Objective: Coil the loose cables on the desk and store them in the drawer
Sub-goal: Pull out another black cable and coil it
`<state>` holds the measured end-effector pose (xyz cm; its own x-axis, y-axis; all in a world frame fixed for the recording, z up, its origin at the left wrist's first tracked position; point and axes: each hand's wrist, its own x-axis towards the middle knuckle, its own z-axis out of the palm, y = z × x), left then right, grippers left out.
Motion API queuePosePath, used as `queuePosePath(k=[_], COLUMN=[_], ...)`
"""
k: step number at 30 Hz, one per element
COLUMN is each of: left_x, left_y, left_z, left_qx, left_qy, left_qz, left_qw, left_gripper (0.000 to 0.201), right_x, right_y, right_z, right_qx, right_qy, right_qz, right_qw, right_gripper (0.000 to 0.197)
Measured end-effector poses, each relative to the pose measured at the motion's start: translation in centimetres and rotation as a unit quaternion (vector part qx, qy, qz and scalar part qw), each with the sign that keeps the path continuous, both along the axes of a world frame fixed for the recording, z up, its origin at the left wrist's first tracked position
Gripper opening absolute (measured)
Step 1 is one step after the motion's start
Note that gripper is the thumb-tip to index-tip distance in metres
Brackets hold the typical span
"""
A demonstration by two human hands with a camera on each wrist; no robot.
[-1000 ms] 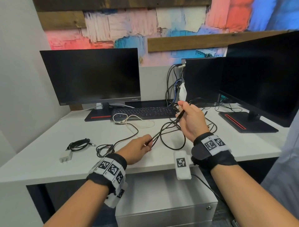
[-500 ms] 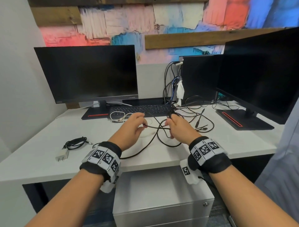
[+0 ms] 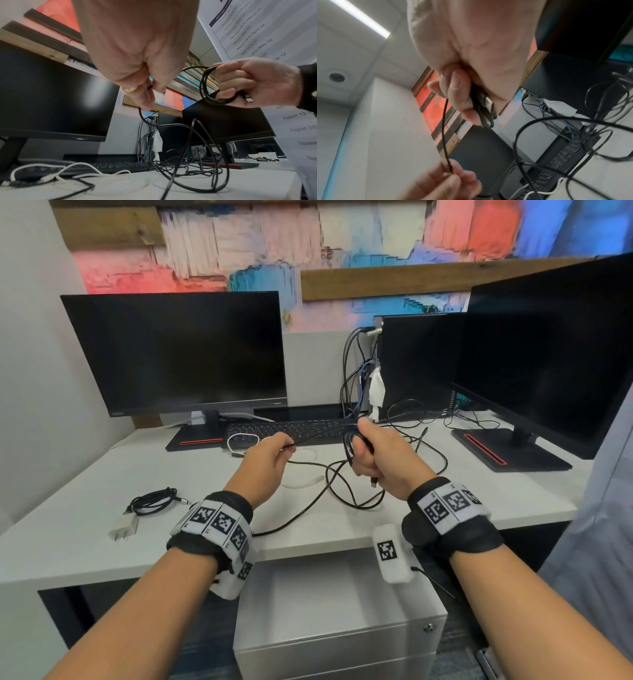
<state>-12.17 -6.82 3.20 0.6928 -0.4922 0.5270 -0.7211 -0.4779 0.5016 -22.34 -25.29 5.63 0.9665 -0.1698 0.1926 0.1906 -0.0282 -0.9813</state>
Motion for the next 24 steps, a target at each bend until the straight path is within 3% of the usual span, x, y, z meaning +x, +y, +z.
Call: queuePosePath(k=[4, 8, 12, 14, 20, 24], left_x=[-0.6, -1.3, -2.1, -2.2, -2.3, -1.7], left_y=[-0.7, -1.0, -1.2, -1.2, -0.8, -0.4], left_z=[-1.3, -2.7, -2.9, -3.0, -2.8, -2.5], left_qx=[0.030, 0.075, 0.097, 0.119, 0.102, 0.110], left_qy=[0.048, 0.076, 0.079, 0.073, 0.143, 0.076], left_qz=[-0.034, -0.064, -0.088, -0.092, -0.110, -0.089], left_qw=[0.998, 0.992, 0.988, 0.986, 0.978, 0.987], left_gripper=[0.008, 0.005, 0.007, 0.008, 0.013, 0.008], right_x=[-0.1, 0.4, 1.1, 1.4, 1.2, 0.6], right_y=[0.2, 0.2, -0.2, -0.2, 0.0, 0.1], right_z=[1.1, 1.8, 1.5, 1.2, 0.6, 0.5], right_qx=[0.161, 0.324, 0.377, 0.350, 0.137, -0.038], right_qy=[-0.044, -0.086, -0.114, -0.123, -0.127, -0.074], right_qz=[0.003, -0.012, -0.027, -0.061, -0.178, -0.261], right_qw=[0.986, 0.942, 0.919, 0.927, 0.966, 0.962], right_gripper=[0.047, 0.044, 0.043, 0.035, 0.026, 0.025])
